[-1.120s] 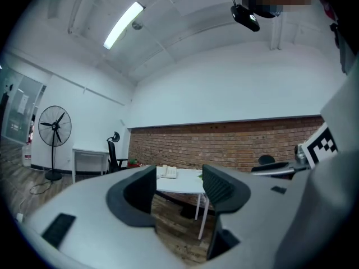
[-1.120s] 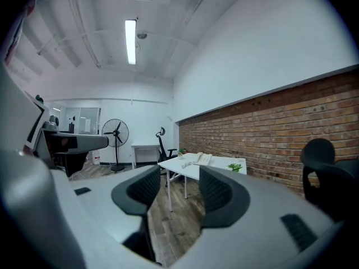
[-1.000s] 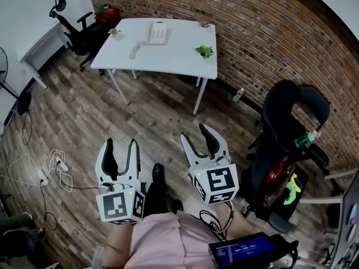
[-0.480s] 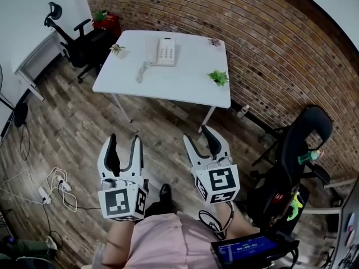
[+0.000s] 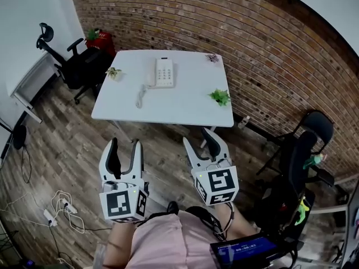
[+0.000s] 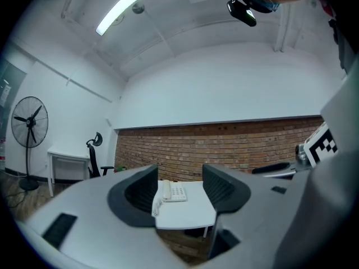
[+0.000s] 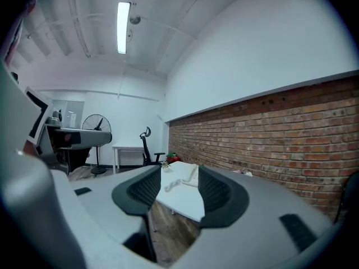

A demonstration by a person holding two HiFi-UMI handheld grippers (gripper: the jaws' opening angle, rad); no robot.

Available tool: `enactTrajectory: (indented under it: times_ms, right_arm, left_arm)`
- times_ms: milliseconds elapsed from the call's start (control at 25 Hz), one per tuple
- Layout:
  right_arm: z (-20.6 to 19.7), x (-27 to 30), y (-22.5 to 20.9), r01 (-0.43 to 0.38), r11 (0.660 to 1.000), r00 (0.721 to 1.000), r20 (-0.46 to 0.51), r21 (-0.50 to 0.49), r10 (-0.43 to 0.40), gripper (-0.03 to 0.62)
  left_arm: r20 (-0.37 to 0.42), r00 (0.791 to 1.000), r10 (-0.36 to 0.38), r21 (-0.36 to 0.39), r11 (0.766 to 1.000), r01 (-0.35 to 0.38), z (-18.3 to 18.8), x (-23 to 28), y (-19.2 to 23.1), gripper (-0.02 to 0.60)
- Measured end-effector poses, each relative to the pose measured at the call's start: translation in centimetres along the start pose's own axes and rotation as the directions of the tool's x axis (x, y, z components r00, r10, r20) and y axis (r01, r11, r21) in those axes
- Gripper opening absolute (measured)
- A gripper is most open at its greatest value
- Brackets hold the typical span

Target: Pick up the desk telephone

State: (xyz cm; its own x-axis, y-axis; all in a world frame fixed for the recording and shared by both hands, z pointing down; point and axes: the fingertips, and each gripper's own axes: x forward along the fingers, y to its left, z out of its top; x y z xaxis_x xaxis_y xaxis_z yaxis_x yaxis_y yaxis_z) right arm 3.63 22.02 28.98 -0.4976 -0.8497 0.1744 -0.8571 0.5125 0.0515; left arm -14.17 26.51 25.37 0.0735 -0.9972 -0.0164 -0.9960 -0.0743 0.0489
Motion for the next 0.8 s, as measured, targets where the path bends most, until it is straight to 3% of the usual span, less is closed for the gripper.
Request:
enactTrajectory:
  times_ms: [360,800]
  right_arm:
    - [-1.2,3.1,-1.9,0.020,0.999,0.999,-0.032,0.025,-0.019,0.212]
    - [-2.9,10.6,-6.3,0.025,0.997,0.998,-0.052,0.071,-0.021,0.210]
  left_arm:
    - [-0.065,0.998,-0.024,-0.004,1.000,0.024,-2.6,3.3,0.3,0.255]
    - [-0.133,0.991,-0.031,0.023,0.999,0.034,-5.6,11.3,0.9,0.255]
